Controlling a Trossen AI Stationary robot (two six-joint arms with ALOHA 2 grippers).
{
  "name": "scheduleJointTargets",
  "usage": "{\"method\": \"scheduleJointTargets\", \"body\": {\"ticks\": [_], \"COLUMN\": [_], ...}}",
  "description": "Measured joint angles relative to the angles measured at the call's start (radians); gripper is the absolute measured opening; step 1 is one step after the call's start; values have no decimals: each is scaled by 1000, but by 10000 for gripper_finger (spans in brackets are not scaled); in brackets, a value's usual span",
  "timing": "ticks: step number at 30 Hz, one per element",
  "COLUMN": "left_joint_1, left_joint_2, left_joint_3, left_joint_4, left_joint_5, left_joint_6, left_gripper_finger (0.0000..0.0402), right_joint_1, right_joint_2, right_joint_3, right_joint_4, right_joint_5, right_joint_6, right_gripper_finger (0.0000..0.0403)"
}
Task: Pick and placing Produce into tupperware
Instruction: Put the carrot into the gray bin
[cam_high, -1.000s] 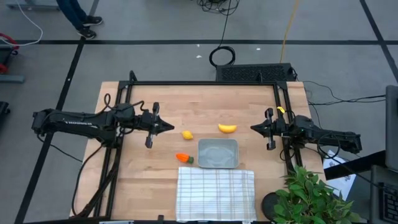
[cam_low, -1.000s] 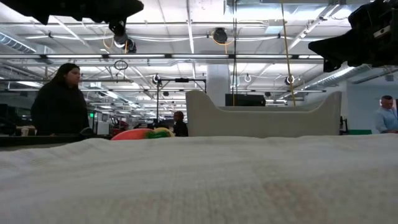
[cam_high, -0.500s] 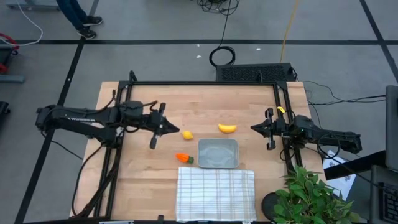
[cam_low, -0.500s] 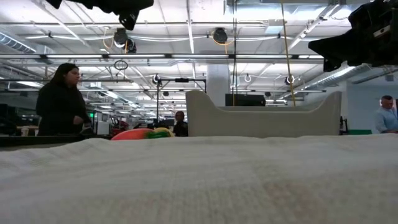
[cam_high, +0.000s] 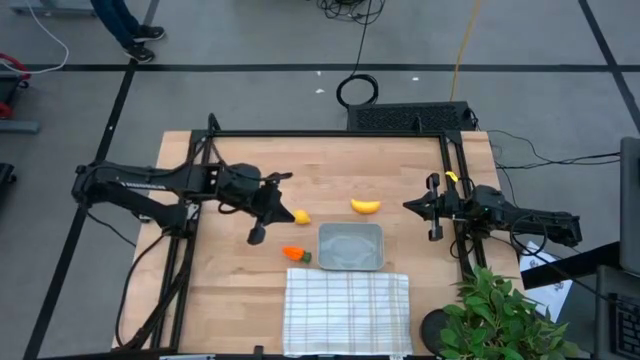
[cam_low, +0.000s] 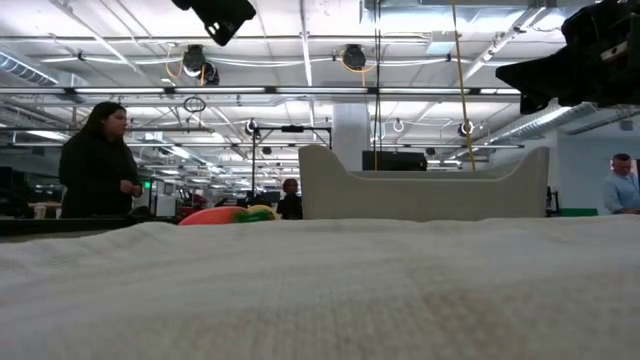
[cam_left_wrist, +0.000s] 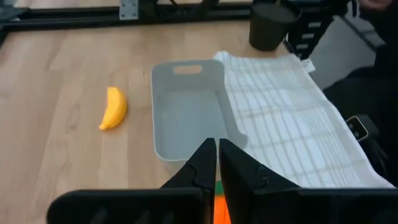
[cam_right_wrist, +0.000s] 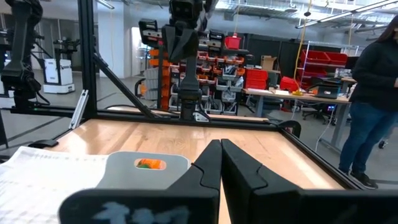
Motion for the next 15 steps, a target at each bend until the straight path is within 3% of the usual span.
{"method": "scheduleJointTargets", "body": {"ticks": [15], "left_joint_1": [0], "left_joint_2": [197], "left_joint_3": [274], "left_joint_4": [-353], "left_joint_5": [-32], "left_joint_6": [-13], "left_gripper_finger": [21], "right_joint_1": [0], "right_joint_2": [0], "right_joint_3": [0], "right_joint_4": [-1], "right_joint_5": [0], "right_joint_6": [0], "right_gripper_finger": [0]}}
